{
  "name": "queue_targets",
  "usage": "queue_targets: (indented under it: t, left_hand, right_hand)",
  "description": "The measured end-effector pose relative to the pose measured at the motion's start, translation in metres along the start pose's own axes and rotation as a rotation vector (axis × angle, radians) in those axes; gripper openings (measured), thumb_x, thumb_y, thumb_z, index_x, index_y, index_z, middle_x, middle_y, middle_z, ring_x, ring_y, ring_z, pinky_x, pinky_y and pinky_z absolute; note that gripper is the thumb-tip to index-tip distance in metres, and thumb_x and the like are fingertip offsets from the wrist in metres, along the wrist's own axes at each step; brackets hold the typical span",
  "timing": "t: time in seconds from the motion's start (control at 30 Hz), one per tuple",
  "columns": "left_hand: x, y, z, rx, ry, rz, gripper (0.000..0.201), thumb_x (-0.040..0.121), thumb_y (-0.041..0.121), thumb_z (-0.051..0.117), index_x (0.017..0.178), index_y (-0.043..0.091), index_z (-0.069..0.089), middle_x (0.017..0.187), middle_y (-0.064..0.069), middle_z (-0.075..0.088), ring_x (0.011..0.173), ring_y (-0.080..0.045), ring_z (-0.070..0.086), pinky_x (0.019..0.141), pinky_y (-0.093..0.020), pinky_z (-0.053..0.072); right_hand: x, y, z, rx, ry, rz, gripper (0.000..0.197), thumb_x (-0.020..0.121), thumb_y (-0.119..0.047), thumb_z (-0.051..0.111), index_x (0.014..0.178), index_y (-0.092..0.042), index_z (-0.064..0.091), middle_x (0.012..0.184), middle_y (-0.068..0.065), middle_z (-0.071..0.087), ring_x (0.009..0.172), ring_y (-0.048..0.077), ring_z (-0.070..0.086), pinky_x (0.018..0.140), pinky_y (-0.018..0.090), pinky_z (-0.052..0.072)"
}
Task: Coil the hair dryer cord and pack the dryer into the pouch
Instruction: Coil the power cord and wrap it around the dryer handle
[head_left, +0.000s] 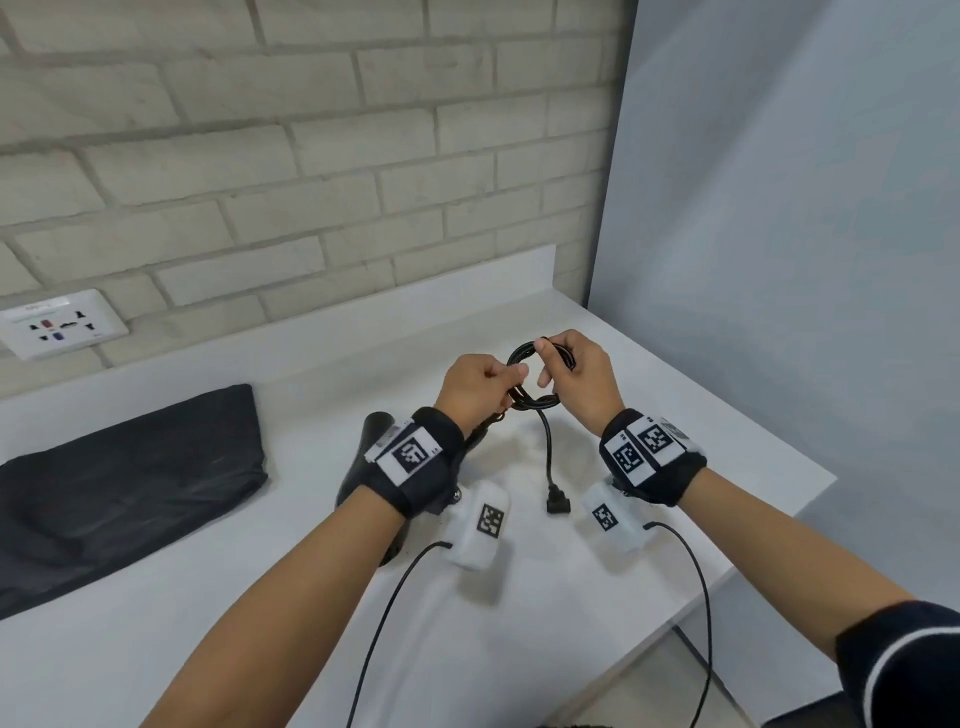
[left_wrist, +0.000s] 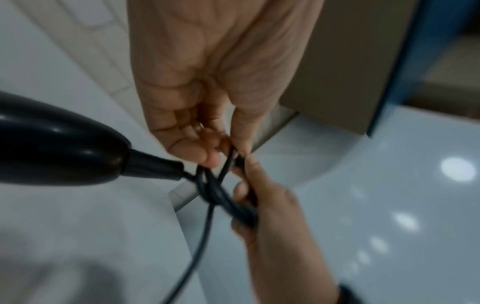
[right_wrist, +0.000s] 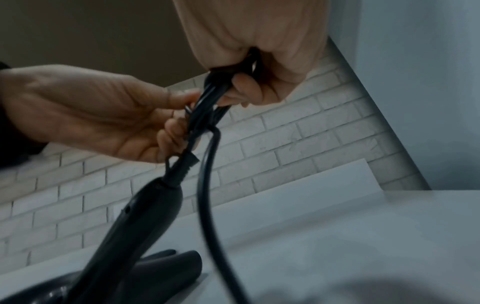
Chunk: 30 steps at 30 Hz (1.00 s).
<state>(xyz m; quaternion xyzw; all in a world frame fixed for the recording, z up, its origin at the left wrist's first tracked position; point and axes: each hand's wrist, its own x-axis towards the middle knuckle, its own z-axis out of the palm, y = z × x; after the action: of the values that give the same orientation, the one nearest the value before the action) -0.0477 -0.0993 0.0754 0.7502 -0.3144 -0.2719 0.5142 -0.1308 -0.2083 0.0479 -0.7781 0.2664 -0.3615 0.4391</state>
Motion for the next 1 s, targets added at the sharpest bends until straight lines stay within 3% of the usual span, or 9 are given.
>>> queue_targets:
  t: [0.13, 0.2, 0.37, 0.5, 0.63, 0.7, 0.77, 0.87, 1.0]
  left_hand:
    - [-0.001, 0.009, -0.011, -0.34, -0.113, -0.246, 0.034, 0.095, 0.034, 0.046, 0.07, 0.011, 0.05, 0.067, -0.002, 0.048, 0.06, -0.015, 0.055, 0.054, -0.018, 0.051]
    - [-0.004, 0.006, -0.012, -0.417, -0.118, -0.26, 0.033, 0.094, 0.036, 0.048, 0.072, 0.011, 0.051, 0.07, -0.003, 0.051, 0.063, -0.016, 0.057, 0.059, -0.021, 0.053]
    - [-0.012, -0.009, -0.008, -0.258, -0.017, 0.063, 0.013, 0.087, 0.011, 0.061, 0.079, 0.011, 0.051, 0.077, -0.005, 0.059, 0.066, -0.013, 0.059, 0.064, -0.018, 0.054]
    - [-0.014, 0.002, -0.007, -0.098, 0.047, 0.195, 0.017, 0.091, 0.009, 0.054, 0.075, 0.015, 0.049, 0.069, -0.002, 0.063, 0.06, -0.013, 0.06, 0.063, -0.021, 0.053]
    - [-0.005, 0.024, -0.021, -0.446, -0.095, -0.176, 0.024, 0.094, 0.02, 0.05, 0.073, 0.012, 0.055, 0.05, 0.006, 0.056, 0.039, -0.005, 0.049, 0.044, -0.012, 0.046]
    - [-0.007, 0.03, -0.025, -0.629, -0.151, -0.305, 0.027, 0.095, 0.027, 0.047, 0.072, 0.015, 0.054, 0.042, 0.01, 0.052, 0.038, -0.004, 0.048, 0.045, -0.013, 0.045]
    - [-0.012, 0.03, -0.023, -0.573, -0.186, -0.244, 0.027, 0.096, 0.03, 0.044, 0.073, 0.019, 0.051, 0.05, 0.01, 0.062, 0.057, -0.007, 0.059, 0.063, -0.021, 0.046]
    - [-0.024, 0.021, -0.025, -0.52, -0.233, -0.136, 0.018, 0.097, 0.027, 0.041, 0.082, 0.019, 0.048, 0.066, 0.006, 0.07, 0.079, -0.016, 0.067, 0.085, -0.033, 0.046]
    - [-0.027, 0.003, -0.034, -0.432, -0.229, -0.056, 0.013, 0.095, 0.013, 0.047, 0.106, 0.01, 0.053, 0.064, 0.001, 0.05, 0.054, -0.008, 0.06, 0.065, -0.02, 0.055]
  right_hand:
    - [-0.002, 0.004, -0.002, -0.019, -0.013, -0.058, 0.019, 0.093, -0.027, 0.053, 0.083, -0.011, 0.054, 0.053, -0.004, 0.056, 0.045, -0.001, 0.051, 0.052, 0.011, 0.037]
    - [0.0, 0.004, -0.002, -0.002, -0.03, -0.066, 0.018, 0.092, -0.027, 0.054, 0.082, -0.012, 0.056, 0.058, -0.002, 0.061, 0.045, 0.0, 0.051, 0.052, 0.013, 0.037]
    - [0.002, 0.005, -0.001, 0.044, -0.03, -0.06, 0.017, 0.092, -0.026, 0.055, 0.084, -0.011, 0.058, 0.075, 0.006, 0.07, 0.045, -0.002, 0.05, 0.055, 0.02, 0.035]
    - [0.0, 0.006, -0.001, -0.004, -0.002, -0.097, 0.018, 0.092, -0.026, 0.055, 0.083, -0.011, 0.057, 0.064, 0.001, 0.066, 0.046, -0.003, 0.052, 0.054, 0.019, 0.036]
    - [-0.003, 0.012, 0.0, -0.067, 0.039, -0.12, 0.017, 0.091, -0.028, 0.056, 0.081, -0.014, 0.055, 0.053, -0.01, 0.056, 0.046, -0.002, 0.056, 0.054, 0.022, 0.043]
    - [-0.002, 0.01, 0.001, -0.053, 0.052, -0.119, 0.017, 0.091, -0.025, 0.055, 0.082, -0.011, 0.055, 0.053, -0.011, 0.054, 0.044, -0.005, 0.058, 0.051, 0.015, 0.042]
    - [0.003, 0.011, 0.003, -0.055, 0.087, -0.111, 0.021, 0.091, -0.024, 0.056, 0.084, -0.005, 0.057, 0.056, -0.009, 0.054, 0.049, 0.001, 0.06, 0.055, 0.016, 0.044]
    - [0.008, 0.013, 0.005, -0.059, 0.082, -0.094, 0.025, 0.09, -0.026, 0.057, 0.087, -0.002, 0.059, 0.064, 0.001, 0.058, 0.062, 0.023, 0.064, 0.064, 0.034, 0.049]
    - [0.009, 0.016, 0.004, -0.054, 0.094, -0.074, 0.026, 0.09, -0.026, 0.057, 0.088, -0.001, 0.058, 0.061, -0.004, 0.056, 0.052, 0.006, 0.061, 0.06, 0.024, 0.047]
